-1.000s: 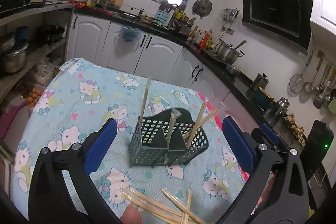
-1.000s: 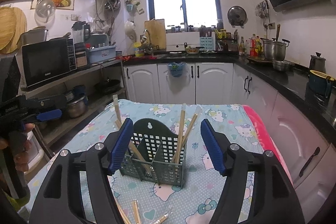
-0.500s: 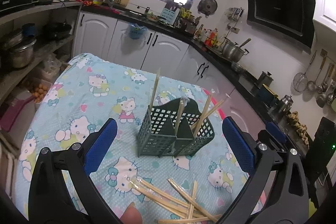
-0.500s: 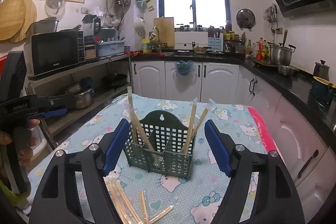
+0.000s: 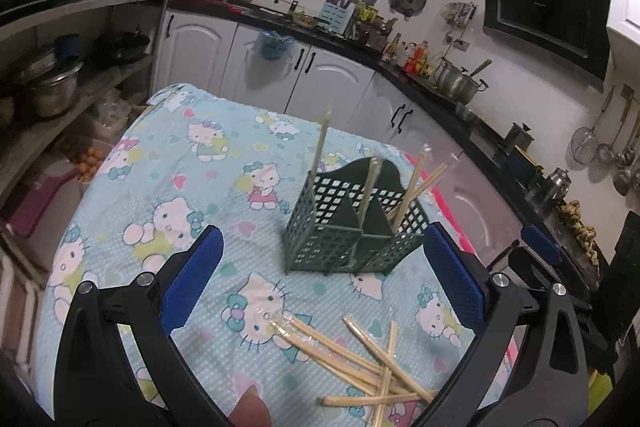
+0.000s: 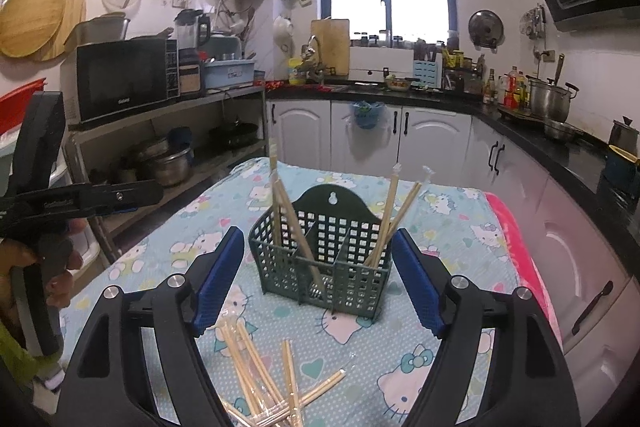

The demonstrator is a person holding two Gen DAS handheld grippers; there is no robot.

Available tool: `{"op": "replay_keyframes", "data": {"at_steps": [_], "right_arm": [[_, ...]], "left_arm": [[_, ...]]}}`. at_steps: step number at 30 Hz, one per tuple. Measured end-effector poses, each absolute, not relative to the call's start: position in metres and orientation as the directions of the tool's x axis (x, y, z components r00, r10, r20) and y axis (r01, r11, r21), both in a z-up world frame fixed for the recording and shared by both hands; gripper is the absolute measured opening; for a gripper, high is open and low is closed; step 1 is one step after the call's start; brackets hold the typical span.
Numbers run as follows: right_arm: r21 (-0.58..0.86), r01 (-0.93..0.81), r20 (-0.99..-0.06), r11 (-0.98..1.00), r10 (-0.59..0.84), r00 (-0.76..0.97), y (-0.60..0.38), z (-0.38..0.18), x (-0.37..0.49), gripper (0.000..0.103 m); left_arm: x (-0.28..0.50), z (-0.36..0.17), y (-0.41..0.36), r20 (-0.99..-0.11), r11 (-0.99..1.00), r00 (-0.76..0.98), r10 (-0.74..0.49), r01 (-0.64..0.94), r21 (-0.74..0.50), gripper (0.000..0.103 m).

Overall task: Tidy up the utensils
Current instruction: 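Move the open right gripper back down toward the chopstick pile, then close the right gripper on one wrapped chopstick from the pile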

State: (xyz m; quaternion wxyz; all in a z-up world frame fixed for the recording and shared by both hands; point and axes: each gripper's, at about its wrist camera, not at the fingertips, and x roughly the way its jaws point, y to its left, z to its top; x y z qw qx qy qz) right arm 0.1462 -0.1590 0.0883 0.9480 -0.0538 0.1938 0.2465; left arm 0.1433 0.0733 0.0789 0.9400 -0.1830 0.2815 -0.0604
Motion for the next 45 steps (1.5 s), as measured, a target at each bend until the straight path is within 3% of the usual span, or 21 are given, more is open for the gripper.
{"op": "replay_keyframes", "data": {"at_steps": [40, 45], "right_arm": [[-0.022, -0.58, -0.656, 0.815, 0.426, 0.623, -0.136, 0.004, 0.149, 0.074], [-0.018, -0.58, -0.678, 0.815, 0.416, 0.606, -0.137, -0.006, 0.153, 0.07]], "left_arm": [[0.141, -0.009, 0.072, -0.704, 0.914, 0.668, -0.241, -0.087, -0.395, 0.092], [0.145, -0.022, 0.067, -0.727, 0.915, 0.639, -0.251, -0.089, -0.394, 0.081]]}}
